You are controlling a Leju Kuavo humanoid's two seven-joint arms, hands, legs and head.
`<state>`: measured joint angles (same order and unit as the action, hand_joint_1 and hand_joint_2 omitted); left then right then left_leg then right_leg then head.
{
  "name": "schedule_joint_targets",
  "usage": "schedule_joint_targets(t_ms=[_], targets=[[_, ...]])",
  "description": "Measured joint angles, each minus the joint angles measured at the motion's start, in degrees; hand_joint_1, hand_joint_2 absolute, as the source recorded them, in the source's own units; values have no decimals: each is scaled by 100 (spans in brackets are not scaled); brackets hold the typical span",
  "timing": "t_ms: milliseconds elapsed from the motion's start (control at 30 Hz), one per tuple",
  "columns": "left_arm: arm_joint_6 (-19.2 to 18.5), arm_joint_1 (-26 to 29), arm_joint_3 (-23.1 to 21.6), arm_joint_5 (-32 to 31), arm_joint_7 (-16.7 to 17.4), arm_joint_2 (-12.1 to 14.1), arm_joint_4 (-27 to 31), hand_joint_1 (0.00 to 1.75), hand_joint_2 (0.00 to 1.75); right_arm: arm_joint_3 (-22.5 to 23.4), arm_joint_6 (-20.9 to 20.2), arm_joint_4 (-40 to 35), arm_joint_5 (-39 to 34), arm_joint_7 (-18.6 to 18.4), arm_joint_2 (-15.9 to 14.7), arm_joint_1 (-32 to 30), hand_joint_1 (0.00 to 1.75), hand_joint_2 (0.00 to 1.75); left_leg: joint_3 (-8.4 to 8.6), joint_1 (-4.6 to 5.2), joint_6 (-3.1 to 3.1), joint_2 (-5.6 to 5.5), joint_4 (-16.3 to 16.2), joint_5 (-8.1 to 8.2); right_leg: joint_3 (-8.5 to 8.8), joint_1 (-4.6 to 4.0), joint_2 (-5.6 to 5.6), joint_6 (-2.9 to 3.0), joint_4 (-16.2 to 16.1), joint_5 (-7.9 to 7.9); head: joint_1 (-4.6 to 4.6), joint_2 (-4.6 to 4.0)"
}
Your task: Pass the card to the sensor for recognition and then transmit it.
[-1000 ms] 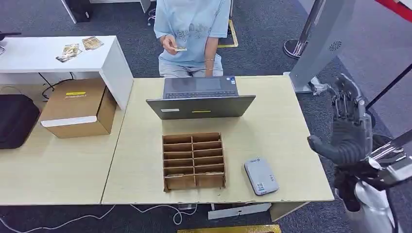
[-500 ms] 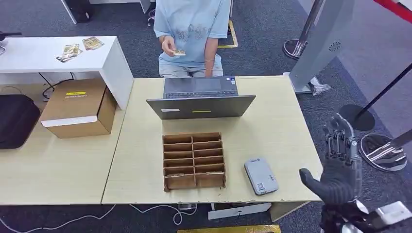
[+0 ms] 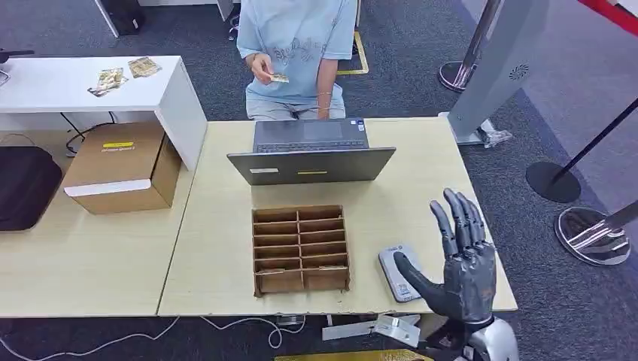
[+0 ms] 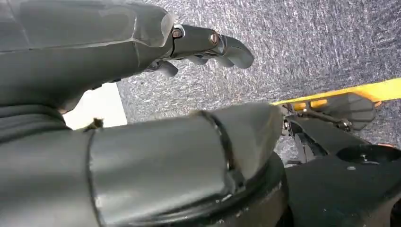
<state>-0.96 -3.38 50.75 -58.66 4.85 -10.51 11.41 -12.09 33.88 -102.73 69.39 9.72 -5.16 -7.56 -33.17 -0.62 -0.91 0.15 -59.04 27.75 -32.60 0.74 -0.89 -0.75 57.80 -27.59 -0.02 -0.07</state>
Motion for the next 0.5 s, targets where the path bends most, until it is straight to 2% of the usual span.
schedule_joint_targets(t_ms=[100,167,200,267,367,500], targets=[[-13,0,0,-48,0,-2,0,0,175,-157,-44,177,797,-599,37,51,0,0,0,1,0,0,0,0,0,1,0,0,0,0,2,0],[-20,0,0,-48,0,-2,0,0,175,-233,-94,244,1088,-857,57,54,0,0,0,1,0,-1,-1,0,0,1,-1,0,0,0,0,0],[-20,0,0,-48,0,-2,2,0,0,-262,-153,264,1223,-985,59,51,0,0,0,1,0,-1,-1,0,-1,1,-1,0,0,0,0,0],[-22,0,7,-48,-2,-2,2,0,0,-310,-320,295,1482,-1246,59,38,0,0,0,1,0,-1,-1,0,-1,1,0,0,0,0,0,0],[-41,0,50,-33,-9,-2,0,0,0,-323,-932,297,1821,-1659,59,-31,0,0,0,1,0,-1,-1,1,-2,0,-1,0,0,-1,0,0],[-48,2,94,-33,-9,-2,0,0,0,-323,-1565,258,1889,-2054,59,-143,0,0,0,0,0,0,-1,1,-2,0,1,0,0,-1,0,0]])
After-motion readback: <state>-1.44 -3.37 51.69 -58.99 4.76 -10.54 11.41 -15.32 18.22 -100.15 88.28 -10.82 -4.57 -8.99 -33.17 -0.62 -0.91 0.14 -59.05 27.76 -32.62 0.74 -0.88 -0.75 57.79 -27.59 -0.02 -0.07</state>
